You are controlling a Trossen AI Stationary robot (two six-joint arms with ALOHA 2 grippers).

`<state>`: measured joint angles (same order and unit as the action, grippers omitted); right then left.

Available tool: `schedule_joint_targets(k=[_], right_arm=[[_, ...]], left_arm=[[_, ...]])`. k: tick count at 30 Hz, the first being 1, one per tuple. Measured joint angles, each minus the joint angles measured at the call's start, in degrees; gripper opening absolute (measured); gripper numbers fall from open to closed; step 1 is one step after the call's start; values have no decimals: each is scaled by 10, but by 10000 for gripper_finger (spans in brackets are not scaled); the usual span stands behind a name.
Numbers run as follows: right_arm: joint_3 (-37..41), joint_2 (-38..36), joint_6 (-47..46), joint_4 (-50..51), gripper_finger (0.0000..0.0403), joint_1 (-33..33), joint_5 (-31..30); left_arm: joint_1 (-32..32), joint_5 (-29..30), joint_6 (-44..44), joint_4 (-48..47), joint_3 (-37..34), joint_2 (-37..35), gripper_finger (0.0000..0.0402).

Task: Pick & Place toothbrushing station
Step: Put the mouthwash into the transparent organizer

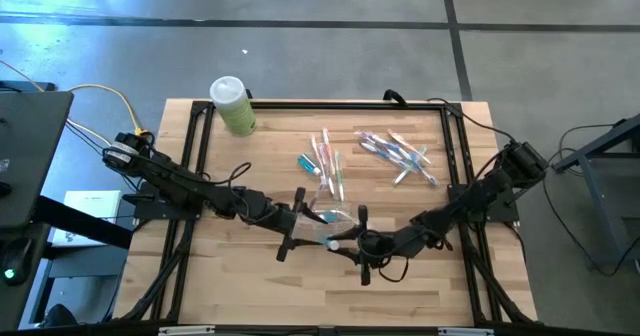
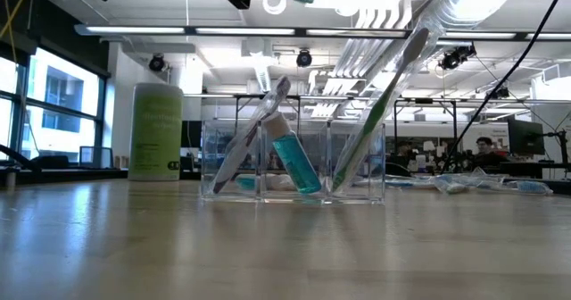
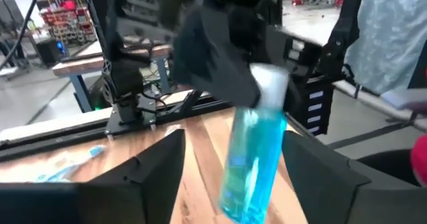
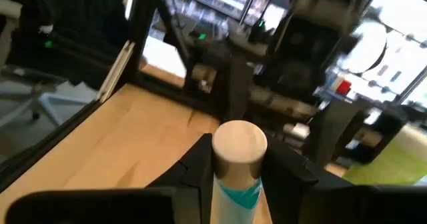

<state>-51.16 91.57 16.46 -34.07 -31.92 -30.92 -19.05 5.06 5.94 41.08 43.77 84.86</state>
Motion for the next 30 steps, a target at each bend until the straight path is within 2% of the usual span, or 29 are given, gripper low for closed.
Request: schedule_joint_targets(k=[4,9,18,24,30], right_arm=[[0,0,-70,29,85,8,-24],[0,0,-114,65,85,29,-65],[0,9,-143,94,85,63,-62],[0,37,-193,93,85,91,-67],[0,66,-232,92,85,108,-69]], left_arm=[[-3,1,5,-1,0,0,260],[-3,3,13,-10,0,0,262],[-3,28,5,-36,0,0,262],[-6,31,32,-46,0,-1,262],[-15,87,54,-114,0,-31,262]])
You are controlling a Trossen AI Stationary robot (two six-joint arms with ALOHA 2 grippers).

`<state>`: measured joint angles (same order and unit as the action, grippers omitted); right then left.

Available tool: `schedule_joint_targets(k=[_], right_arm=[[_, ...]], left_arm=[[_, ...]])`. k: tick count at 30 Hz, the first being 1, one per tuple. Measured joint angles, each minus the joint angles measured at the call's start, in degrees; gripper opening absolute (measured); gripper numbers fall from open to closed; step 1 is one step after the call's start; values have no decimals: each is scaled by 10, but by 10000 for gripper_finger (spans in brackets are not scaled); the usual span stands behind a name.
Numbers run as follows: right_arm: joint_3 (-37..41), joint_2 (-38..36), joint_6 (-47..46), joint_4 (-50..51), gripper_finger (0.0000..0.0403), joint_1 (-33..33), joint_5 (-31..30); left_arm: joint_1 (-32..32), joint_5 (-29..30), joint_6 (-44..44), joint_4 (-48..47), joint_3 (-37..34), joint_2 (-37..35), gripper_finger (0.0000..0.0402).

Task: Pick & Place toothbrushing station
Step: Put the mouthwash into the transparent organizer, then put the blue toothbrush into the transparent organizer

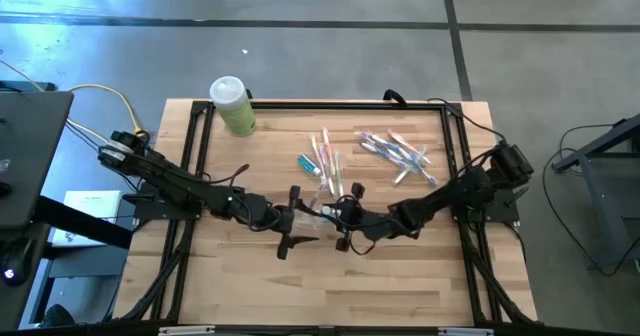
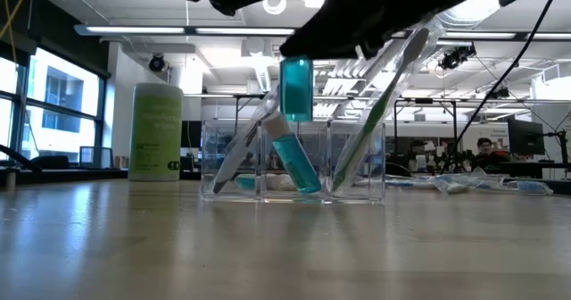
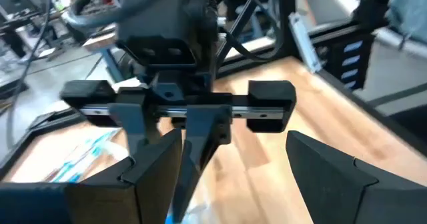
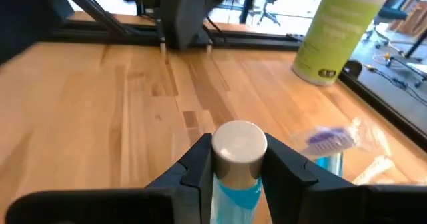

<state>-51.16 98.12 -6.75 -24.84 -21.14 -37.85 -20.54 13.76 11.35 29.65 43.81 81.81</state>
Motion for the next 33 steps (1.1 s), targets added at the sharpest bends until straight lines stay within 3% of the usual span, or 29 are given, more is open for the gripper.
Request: schedule_joint_targets(k=[14,25,33], right_arm=[[0,17,-94,42,87,24,10],[0,17,-111,51,236,32,57],[0,2,-46,8,272,23,57]], left_arm=[[12,17,38,-31,0,-15,262],[30,17,41,-31,0,-15,262],[30,17,41,-33,0,-15,262]])
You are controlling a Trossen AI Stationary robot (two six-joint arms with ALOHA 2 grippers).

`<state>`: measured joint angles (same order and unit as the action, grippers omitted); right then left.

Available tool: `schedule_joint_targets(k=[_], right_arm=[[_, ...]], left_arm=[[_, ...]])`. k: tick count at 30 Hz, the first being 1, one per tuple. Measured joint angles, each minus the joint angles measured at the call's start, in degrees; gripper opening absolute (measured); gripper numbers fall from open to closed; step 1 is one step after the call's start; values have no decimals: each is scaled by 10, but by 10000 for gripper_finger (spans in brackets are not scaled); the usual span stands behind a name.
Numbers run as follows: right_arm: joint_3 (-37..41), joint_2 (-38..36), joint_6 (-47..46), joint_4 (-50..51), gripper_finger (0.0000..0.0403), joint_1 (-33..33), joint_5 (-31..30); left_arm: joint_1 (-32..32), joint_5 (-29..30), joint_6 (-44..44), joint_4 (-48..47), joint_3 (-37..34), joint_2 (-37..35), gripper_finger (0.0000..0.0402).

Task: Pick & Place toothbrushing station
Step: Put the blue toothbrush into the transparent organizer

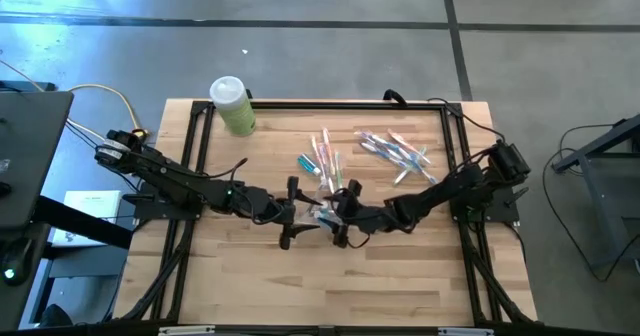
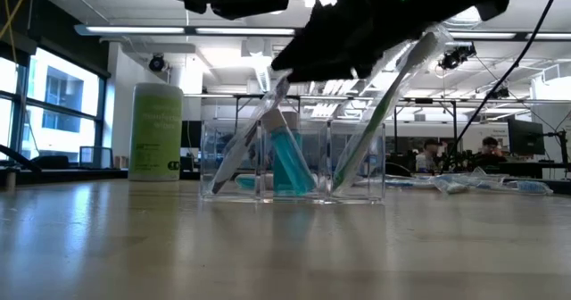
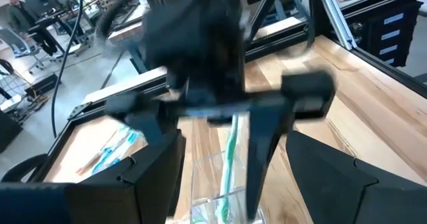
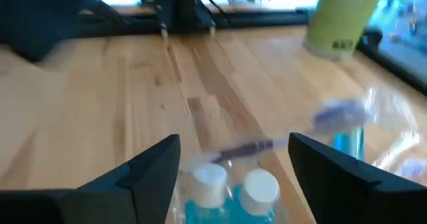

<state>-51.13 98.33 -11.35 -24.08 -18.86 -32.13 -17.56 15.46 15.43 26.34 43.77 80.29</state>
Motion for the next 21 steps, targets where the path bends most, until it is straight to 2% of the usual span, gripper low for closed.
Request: schedule_joint_targets(k=[2,7,12,16,19,21], right_arm=[[-2,-8,25,-31,272,-7,6],[-1,-53,73,-31,266,-34,3],[-2,-122,93,16,263,-80,-9],[-1,-177,27,125,263,-117,-31],[0,-219,-75,259,263,-140,-33],[-1,-242,-167,344,263,-147,-12]], left_arm=[[0,0,-2,-5,0,0,262],[-1,0,-3,-14,0,0,262],[-6,0,-7,-18,0,0,262],[-7,0,-7,-19,0,0,262],[-9,0,-8,-19,0,0,262],[-9,0,-7,-19,0,0,262]])
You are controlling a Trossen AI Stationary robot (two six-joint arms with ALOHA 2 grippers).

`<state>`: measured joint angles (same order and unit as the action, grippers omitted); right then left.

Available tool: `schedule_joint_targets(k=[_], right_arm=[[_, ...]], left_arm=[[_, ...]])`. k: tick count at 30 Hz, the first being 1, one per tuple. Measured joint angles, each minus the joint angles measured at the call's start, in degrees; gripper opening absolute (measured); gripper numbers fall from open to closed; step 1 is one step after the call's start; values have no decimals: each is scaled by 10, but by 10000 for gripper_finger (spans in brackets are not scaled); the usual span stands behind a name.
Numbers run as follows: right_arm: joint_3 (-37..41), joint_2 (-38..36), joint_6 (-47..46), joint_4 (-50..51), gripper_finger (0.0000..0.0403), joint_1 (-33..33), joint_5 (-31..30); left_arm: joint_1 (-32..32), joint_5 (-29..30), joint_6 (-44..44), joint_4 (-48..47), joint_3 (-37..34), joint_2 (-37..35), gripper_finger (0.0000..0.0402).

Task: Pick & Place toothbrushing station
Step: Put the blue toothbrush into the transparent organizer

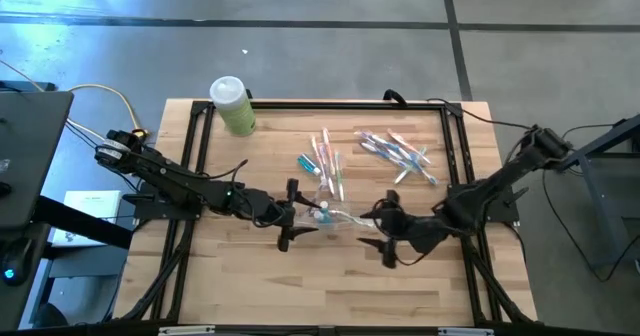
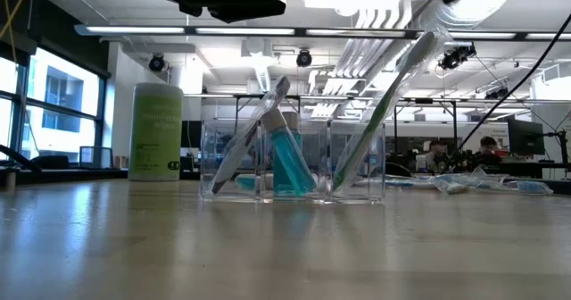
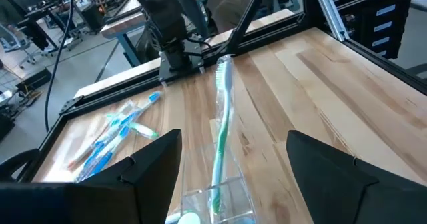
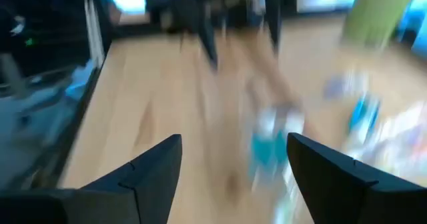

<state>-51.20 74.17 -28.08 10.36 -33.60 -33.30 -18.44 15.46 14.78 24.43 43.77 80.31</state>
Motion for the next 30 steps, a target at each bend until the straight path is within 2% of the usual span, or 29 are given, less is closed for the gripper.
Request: schedule_joint_targets(k=[3,6,10,14,19,30], right_arm=[[0,-21,-138,132,263,-11,58],[0,-22,-243,246,263,-23,87],[13,-13,-367,369,263,-32,85],[44,-11,-456,445,263,-27,52],[73,-11,-507,502,263,3,49],[120,-11,-498,503,263,100,78]], left_arm=[[0,0,1,0,0,0,262],[0,0,2,0,0,0,262],[0,0,2,0,0,0,262],[0,0,2,0,0,0,262],[0,0,2,0,0,0,262],[0,0,2,0,0,-5,262]])
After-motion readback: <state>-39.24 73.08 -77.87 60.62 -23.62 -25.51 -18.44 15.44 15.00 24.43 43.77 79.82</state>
